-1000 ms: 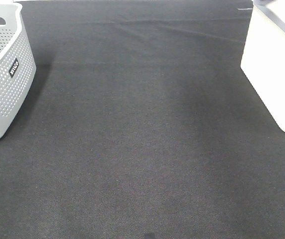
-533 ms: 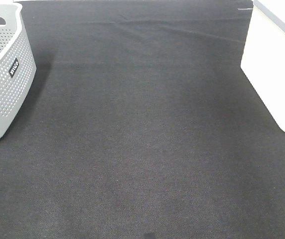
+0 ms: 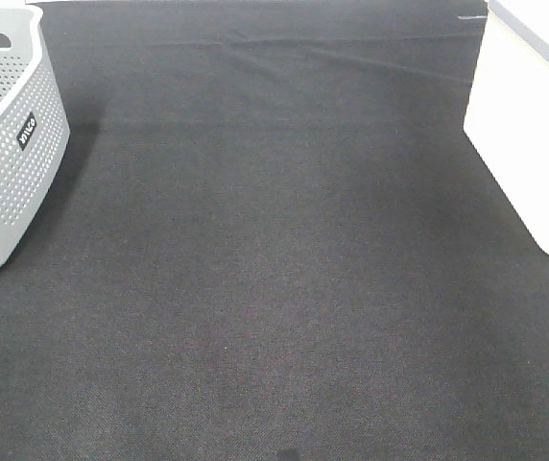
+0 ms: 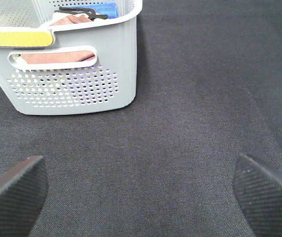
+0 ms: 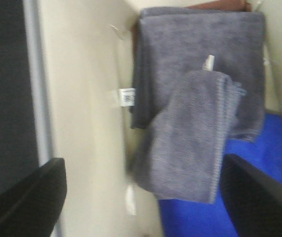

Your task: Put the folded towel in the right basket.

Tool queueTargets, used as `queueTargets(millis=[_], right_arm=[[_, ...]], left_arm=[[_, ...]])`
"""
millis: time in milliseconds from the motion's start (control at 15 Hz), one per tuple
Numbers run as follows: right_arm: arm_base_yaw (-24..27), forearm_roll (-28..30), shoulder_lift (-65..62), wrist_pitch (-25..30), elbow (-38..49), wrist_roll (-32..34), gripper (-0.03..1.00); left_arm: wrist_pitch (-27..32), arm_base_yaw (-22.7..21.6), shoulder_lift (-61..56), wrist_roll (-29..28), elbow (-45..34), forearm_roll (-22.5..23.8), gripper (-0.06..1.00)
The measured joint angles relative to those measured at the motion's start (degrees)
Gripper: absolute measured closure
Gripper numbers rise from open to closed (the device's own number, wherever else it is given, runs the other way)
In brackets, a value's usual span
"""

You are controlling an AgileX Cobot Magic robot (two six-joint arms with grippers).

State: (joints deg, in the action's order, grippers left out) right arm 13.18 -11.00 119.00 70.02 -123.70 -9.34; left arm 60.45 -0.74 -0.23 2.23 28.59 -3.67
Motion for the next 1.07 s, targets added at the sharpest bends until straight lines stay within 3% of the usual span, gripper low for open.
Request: queueTargets(millis=[267, 667, 867, 1067], right_arm=[[-2.1, -3.1, -3.4, 0.0, 0.0, 0.0, 0.17], [-14.4, -1.1, -13.5, -0.1, 1.9, 3.0, 0.17], [-17.1, -0.6, -22.5, -0.1, 12.7, 3.0, 0.17], [-17.1, 1.1, -34.8, -0.1, 32.8, 3.0, 0.17]], left_arm=[[0.0, 0.0, 0.0, 0.0, 0.0, 0.0, -0.02], [0.0, 0.0, 0.0, 0.0, 0.0, 0.0, -0.02], [0.0, 0.0, 0.0, 0.0, 0.0, 0.0, -0.02], [0.0, 0.0, 0.0, 0.0, 0.0, 0.0, -0.02]])
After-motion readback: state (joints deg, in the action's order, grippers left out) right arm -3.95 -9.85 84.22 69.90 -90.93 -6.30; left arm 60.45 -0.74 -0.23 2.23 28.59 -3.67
